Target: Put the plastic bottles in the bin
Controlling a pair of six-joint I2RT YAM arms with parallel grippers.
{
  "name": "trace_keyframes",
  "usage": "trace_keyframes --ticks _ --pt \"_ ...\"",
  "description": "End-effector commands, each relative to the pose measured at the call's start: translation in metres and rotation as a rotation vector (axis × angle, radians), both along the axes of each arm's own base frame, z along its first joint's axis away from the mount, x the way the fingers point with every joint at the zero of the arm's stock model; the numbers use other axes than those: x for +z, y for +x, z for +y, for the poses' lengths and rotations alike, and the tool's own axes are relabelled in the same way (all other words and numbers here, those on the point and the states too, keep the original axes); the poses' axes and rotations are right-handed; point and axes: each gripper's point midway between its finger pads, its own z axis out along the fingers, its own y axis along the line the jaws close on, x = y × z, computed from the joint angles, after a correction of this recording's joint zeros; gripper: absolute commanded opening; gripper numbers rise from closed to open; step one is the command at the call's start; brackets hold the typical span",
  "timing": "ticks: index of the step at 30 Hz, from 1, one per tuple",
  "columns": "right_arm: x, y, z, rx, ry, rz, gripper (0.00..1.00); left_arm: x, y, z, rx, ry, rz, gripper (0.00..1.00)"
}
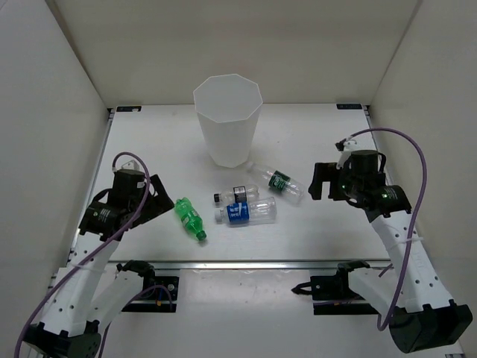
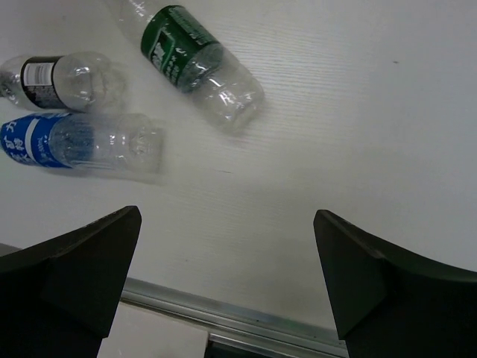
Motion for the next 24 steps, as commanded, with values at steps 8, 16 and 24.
trace_keyframes --ticks 8,16,24 --pt "-0.021 0.047 0.059 0.299 -0.072 -0.071 0.99 -0.032 -0.012 -0.011 -0.017 -0.045 0.051 0.98" --pt "-0.062 0.097 0.095 0.474 -0.152 -0.062 0.99 -0.055 -0.022 -0.009 -0.007 -0.032 0.111 0.99" --pt "-0.106 0.135 0.114 0.521 -0.203 -0.004 0.98 -0.056 -0.015 0.000 0.011 0.042 0.126 0.99"
